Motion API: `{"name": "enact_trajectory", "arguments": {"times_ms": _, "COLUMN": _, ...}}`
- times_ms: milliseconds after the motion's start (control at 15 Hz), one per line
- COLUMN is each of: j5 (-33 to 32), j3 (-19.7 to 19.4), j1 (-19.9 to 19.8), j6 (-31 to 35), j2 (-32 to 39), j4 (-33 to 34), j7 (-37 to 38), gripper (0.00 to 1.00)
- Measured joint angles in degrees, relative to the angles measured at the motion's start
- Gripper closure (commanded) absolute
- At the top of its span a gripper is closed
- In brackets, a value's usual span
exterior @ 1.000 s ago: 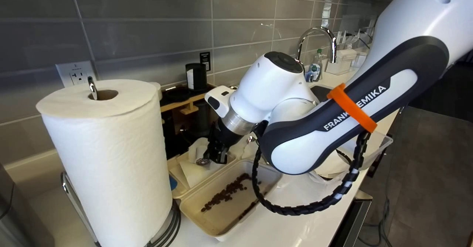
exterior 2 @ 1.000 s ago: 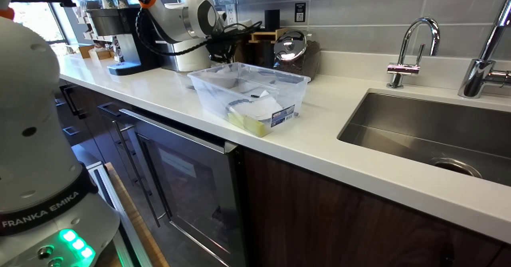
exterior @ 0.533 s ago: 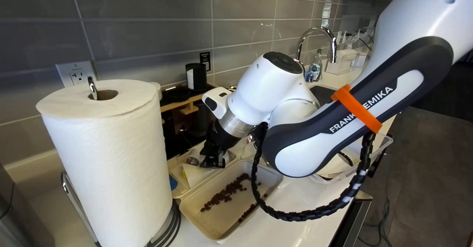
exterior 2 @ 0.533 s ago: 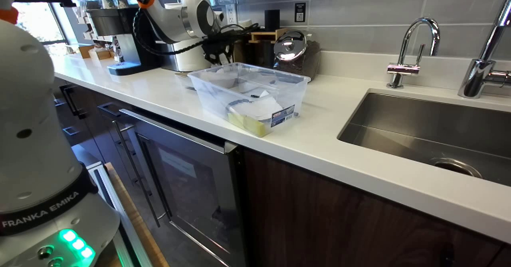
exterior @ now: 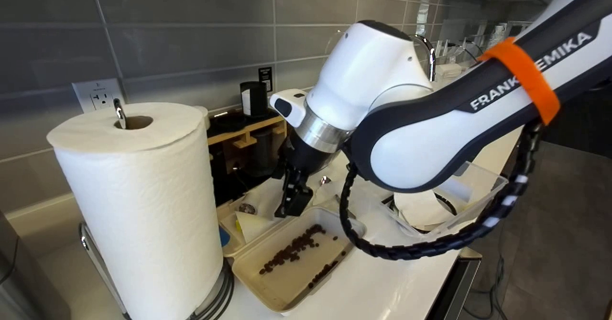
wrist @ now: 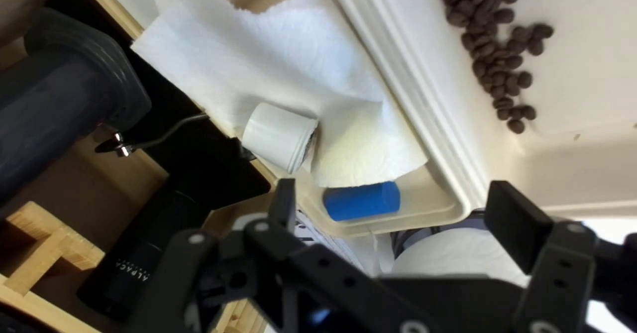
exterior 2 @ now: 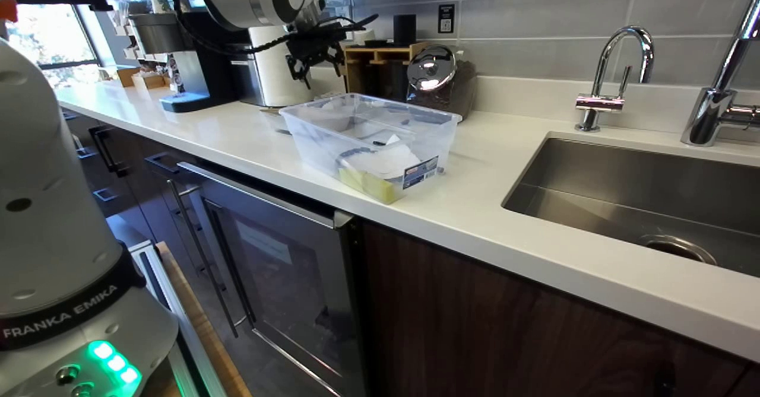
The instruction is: Move the K-cup to the top segment of the take-away food container
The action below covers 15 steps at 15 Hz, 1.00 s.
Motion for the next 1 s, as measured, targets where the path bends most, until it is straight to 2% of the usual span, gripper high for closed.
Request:
{"name": "enact_trajectory", "arguments": {"times_ms": 267, "j5": 5.64, "j3": 0.6, "j1": -2.66, "j6": -10.5, "j2": -8.86, "j4": -3.89, "j7": -5.95, "gripper": 0.0}}
{"name": "enact_trajectory", "arguments": {"times_ms": 600, "j5": 6.55, "j3": -2.34, "j1": -2.23, "j6": -21.08, "j2": -19.32, "j4": -7.22, "j7": -4.61, "gripper": 0.0}}
{"name": "enact_trajectory", "arguments": {"times_ms": 800, "j5": 6.56, "j3": -3.51, "j1": -1.58, "j6": -22.39, "j2": -22.9, "j4": -8.59, "j7": -4.18, "gripper": 0.0}}
{"name": "enact_trajectory", "arguments": {"times_ms": 1000, "j5": 6.57, "j3": -3.59, "j1": -1.5, "j6": -22.4, "j2": -23.44, "j4": -9.23, "j7": -4.1, "gripper": 0.0}}
